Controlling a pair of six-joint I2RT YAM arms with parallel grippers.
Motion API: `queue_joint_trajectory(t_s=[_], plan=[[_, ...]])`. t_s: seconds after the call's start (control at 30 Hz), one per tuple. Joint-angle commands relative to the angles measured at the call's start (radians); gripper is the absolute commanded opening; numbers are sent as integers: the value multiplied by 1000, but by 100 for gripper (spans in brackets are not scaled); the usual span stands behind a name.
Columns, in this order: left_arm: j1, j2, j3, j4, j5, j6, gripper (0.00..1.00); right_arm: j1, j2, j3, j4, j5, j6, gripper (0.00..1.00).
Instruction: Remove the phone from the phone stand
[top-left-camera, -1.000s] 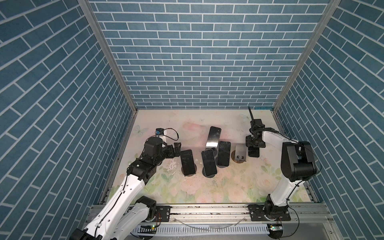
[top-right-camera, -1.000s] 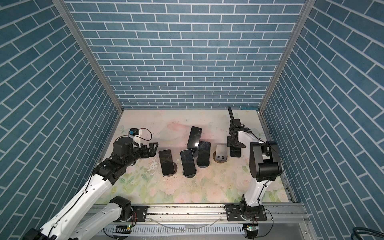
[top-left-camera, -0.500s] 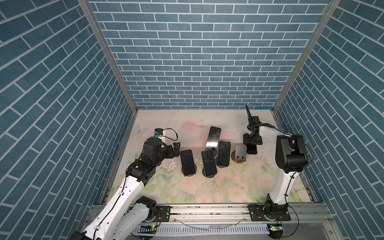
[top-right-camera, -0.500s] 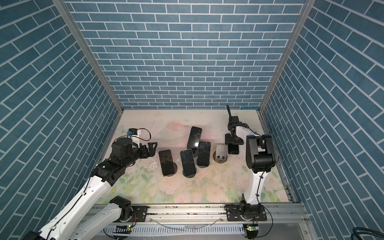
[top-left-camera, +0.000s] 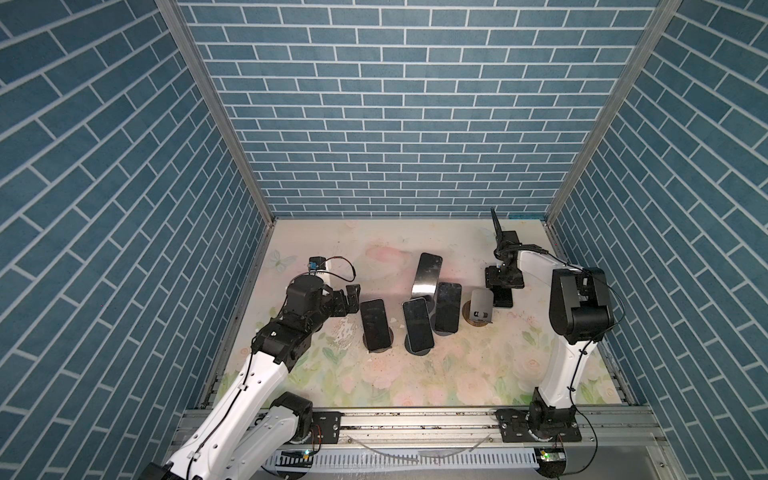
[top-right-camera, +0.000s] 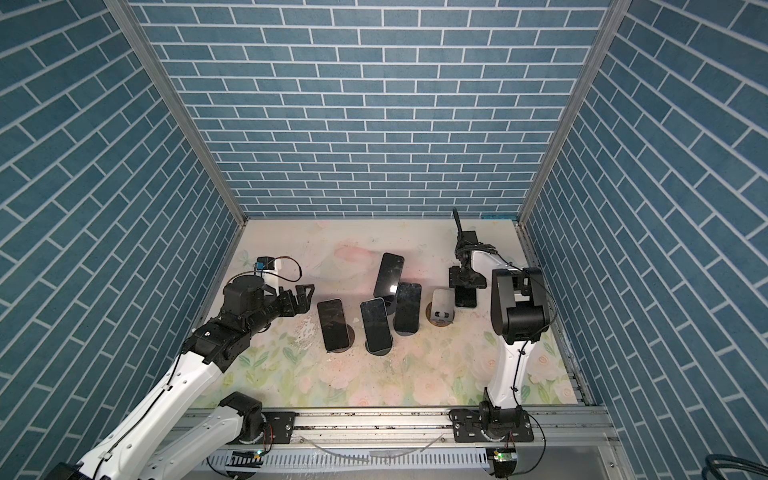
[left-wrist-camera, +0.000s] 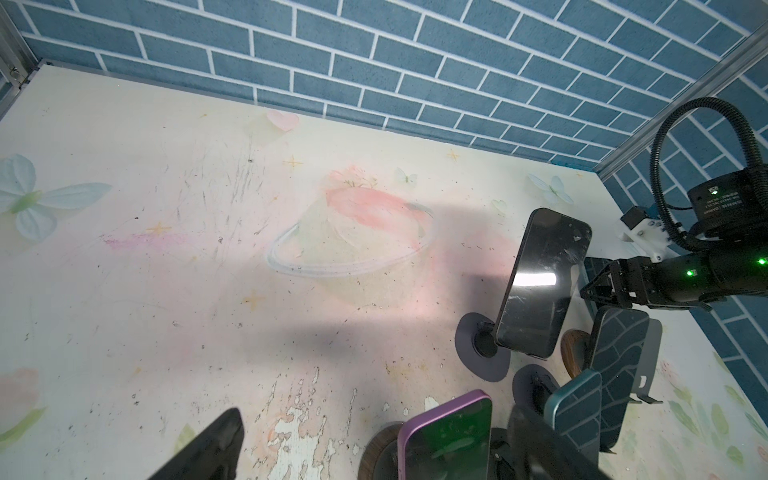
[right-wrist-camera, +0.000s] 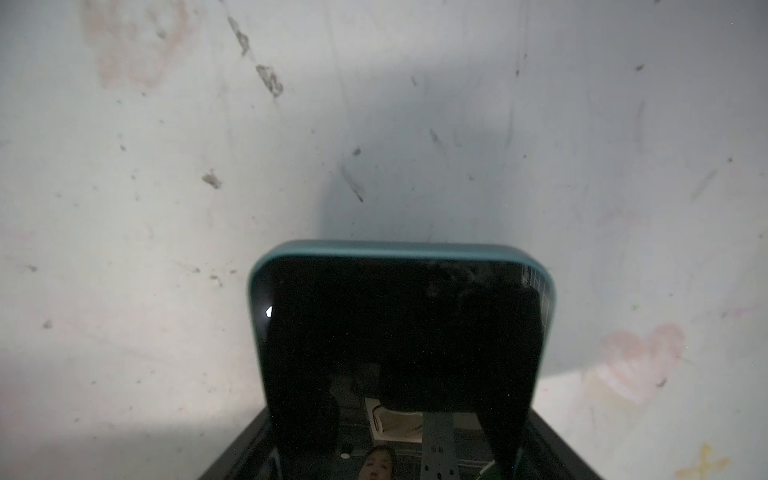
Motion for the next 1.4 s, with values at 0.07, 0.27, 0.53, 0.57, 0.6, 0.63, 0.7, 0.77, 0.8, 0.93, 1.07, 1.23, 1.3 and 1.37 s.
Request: queue_joint_trajectory(t_s=[0.07,0.27,0.53,0.57,0.6,0.63,0.7,0.77,0.8,0.93,1.07,1.23,1.3,1.37], plan=[[-7,-11,-7,-13,-10,3,100,-1,23,19,-41,-7,-39,79],[-7,-11,-4,-15,-10,0,100,-1,1,19,-46,16,-20,79],[-7,-1,8,-16,-10,0,100,1,-165,-6,-73,46,64,79],[-7,1,10,-16,-8,-1,100,1,-190,-13,-74,45,73,79],[-7,4,10,-16,-9,-1,100,2,-220,-23,-76,45,85,79],[-6,7,11,-16,-10,-1,100,5,-253,-32,-78,44,100,79],[-8,15,13,-14,-9,-1,100,11,-312,-52,-81,32,121,80],[-9,21,13,-12,-7,-1,100,24,-375,-76,-80,11,134,81],[-9,25,13,-10,-6,-1,100,36,-404,-88,-83,-1,140,83],[-9,32,13,-4,-2,2,100,97,-488,-131,-103,4,162,84],[-10,31,11,1,-4,5,100,155,-550,-190,-100,-11,200,86],[-10,36,9,5,-1,6,100,206,-577,-248,-90,-34,249,92],[-10,36,6,7,-1,6,100,225,-575,-266,-84,-39,261,92],[-10,35,2,9,-2,3,100,239,-570,-284,-76,-43,270,92]])
